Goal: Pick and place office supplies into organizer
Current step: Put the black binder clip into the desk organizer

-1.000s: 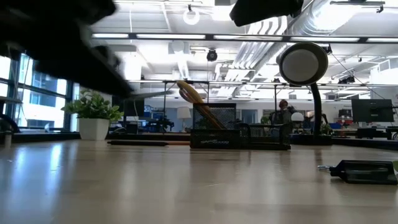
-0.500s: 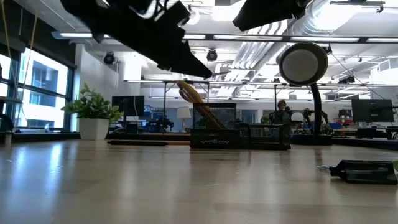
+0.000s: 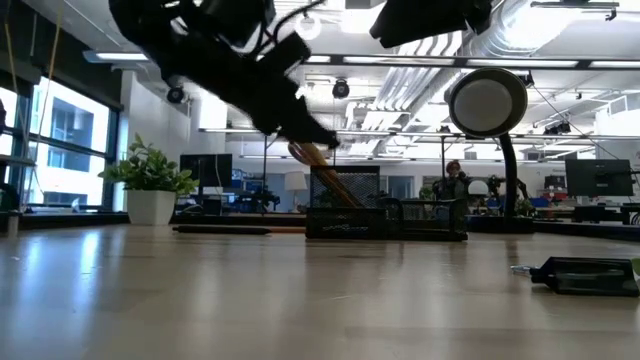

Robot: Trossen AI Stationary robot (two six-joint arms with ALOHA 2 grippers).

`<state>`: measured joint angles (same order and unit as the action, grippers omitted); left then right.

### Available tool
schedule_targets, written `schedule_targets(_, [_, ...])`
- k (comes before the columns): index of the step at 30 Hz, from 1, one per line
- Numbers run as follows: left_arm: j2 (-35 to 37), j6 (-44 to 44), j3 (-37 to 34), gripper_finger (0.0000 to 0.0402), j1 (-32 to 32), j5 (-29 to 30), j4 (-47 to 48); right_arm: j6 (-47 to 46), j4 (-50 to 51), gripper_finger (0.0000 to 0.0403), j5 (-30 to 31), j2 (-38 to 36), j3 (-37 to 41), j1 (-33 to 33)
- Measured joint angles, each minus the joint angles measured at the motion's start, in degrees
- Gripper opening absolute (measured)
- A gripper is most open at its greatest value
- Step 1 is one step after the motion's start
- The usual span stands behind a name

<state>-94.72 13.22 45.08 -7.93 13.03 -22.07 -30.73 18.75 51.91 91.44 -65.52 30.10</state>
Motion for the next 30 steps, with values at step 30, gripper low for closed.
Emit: schedule_targets(30, [-1.2,4.5,0.2,0.0136,-4.4,-0.2,-2.2,8.1,-10.3,0.0124,-3.0,-0.2,0.0,-3.0])
